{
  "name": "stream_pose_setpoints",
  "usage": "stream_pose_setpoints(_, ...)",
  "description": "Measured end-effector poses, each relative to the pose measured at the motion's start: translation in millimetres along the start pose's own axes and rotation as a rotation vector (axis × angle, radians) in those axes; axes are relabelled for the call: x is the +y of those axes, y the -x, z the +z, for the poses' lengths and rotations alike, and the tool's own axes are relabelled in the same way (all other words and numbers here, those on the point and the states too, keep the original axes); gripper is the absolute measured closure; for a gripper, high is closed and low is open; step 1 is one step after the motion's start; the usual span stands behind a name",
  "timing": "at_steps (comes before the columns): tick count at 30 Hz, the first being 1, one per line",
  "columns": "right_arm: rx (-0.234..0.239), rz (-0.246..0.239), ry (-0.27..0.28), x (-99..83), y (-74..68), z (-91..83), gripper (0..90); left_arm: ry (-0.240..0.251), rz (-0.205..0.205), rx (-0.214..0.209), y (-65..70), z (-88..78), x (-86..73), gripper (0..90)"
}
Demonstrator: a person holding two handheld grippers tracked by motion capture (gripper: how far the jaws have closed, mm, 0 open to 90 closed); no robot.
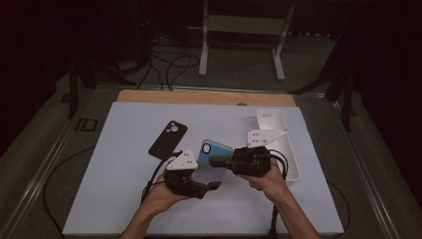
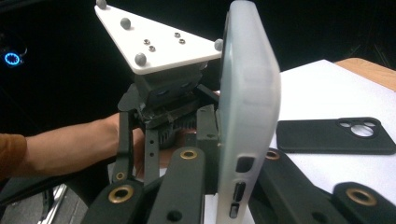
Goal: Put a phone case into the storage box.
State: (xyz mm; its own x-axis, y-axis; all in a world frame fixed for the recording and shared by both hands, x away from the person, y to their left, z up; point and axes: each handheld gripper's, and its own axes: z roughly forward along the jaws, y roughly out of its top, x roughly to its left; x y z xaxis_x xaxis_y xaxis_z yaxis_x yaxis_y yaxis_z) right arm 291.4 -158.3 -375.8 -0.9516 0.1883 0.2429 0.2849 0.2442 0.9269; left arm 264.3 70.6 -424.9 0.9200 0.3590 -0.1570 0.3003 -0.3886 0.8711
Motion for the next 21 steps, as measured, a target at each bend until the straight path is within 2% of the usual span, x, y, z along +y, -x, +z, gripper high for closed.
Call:
stream_pose_setpoints(3,-0.001,-0.004,-0.009,-0.1,1.0,0.2,86.2,-0.012,0.011,0.007,0.4,0.5,-0.8,48.1)
stream_pose_setpoints(6,-0.019,-0.021,-0.027,0.2,2.3,-1.0,84.9,-0.020,0.001,-0.013,-1.8,0.3,-3.1,59.0)
stream_pose_setpoints(7,-0.017,-0.021,-0.033,0.1,2.9,-1.5,83.8,-0.023,-0.002,-0.022,-2.7,0.1,-3.7,59.0)
stream_pose_setpoints(8,-0.020,-0.026,-0.039,-0.5,3.9,-2.1,78.5,-0.027,-0.006,-0.028,-3.4,0.1,-4.1,66.5)
stream_pose_setpoints(9,-0.020,-0.026,-0.039,-0.5,3.9,-2.1,78.5,-0.028,-0.009,-0.038,-3.5,0.1,-4.7,66.5)
stream_pose_setpoints(11,-0.028,-0.031,-0.044,-0.7,3.9,-2.1,72.3,-0.027,-0.008,-0.046,-3.5,-0.2,-5.4,73.4)
stream_pose_setpoints(14,-0.059,-0.046,-0.034,-0.5,1.7,-0.3,56.0,-0.024,-0.002,-0.042,-3.0,-0.3,-5.4,85.1)
stream_pose_setpoints(16,-0.082,-0.061,-0.039,-0.4,0.0,1.9,48.6,-0.022,0.011,-0.009,-1.0,0.0,-4.6,85.8)
stream_pose_setpoints(18,-0.102,-0.062,-0.053,-0.4,-2.0,4.6,43.8,-0.023,0.014,0.000,-0.7,0.1,-4.6,86.0)
stream_pose_setpoints(20,-0.110,-0.062,-0.058,-0.6,-2.4,5.4,43.0,-0.019,0.011,0.008,-0.8,0.4,-4.7,86.0)
stream_pose_setpoints(21,-0.124,-0.056,-0.064,-0.9,-2.7,7.0,38.3,-0.021,0.013,0.013,-0.7,0.4,-4.6,86.1)
